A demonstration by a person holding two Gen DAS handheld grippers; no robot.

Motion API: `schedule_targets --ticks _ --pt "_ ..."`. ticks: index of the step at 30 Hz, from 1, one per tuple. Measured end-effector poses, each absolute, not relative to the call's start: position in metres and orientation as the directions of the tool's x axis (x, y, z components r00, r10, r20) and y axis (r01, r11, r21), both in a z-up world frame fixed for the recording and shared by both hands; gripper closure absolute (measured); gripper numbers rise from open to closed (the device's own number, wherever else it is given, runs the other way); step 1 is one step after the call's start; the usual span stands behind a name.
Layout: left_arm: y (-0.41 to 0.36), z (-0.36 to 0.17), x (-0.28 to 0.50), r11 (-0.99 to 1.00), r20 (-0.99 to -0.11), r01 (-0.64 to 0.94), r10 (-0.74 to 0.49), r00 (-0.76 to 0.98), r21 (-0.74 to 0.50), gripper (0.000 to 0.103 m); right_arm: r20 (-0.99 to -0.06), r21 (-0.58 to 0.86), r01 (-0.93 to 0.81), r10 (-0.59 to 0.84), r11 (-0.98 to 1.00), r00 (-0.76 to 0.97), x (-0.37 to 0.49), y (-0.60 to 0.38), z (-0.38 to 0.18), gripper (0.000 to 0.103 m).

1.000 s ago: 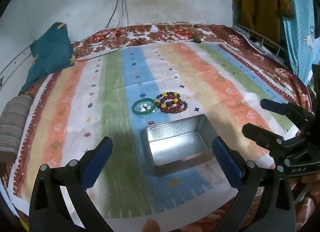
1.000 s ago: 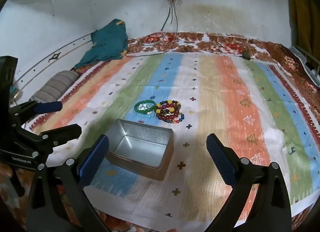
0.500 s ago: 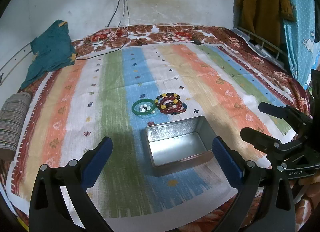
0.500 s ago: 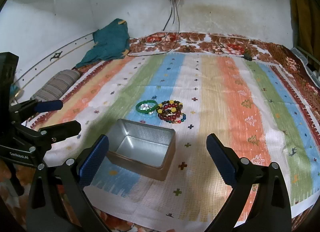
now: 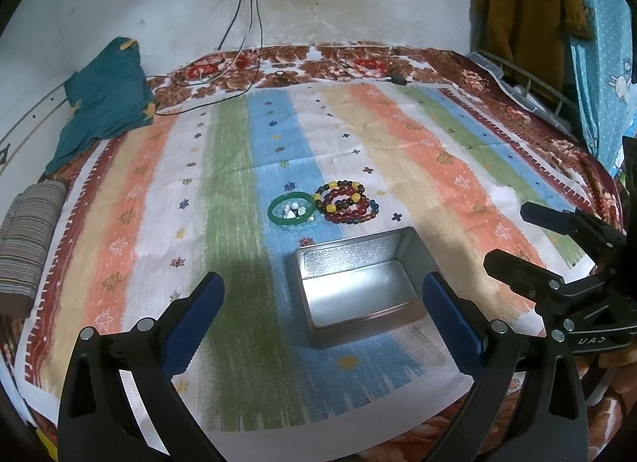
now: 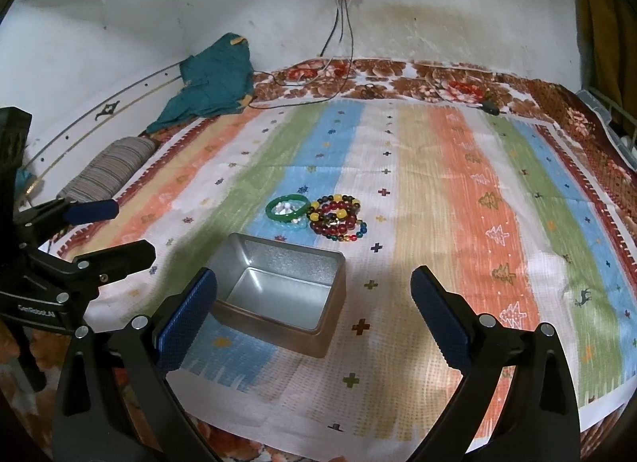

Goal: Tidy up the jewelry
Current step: 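Move both grippers toward the bangle and bracelets beside the silver tin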

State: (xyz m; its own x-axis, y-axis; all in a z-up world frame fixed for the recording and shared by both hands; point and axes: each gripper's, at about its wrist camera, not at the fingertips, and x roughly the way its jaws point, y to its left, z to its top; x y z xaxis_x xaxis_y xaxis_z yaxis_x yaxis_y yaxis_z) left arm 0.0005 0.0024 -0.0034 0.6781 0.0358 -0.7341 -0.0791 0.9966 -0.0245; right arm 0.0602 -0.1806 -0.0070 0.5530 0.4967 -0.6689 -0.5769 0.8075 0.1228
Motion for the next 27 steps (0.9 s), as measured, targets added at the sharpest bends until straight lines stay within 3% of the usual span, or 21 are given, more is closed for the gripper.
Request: schedule_targets --ticks 27 --pt "0.016 -0.011 0.009 0.988 -0.775 -0.148 0.066 0.629 -0.036 0.006 -0.697 0.127 -0.537 0.460 0.834 0.550 0.076 -0.180 -0.014 0.004"
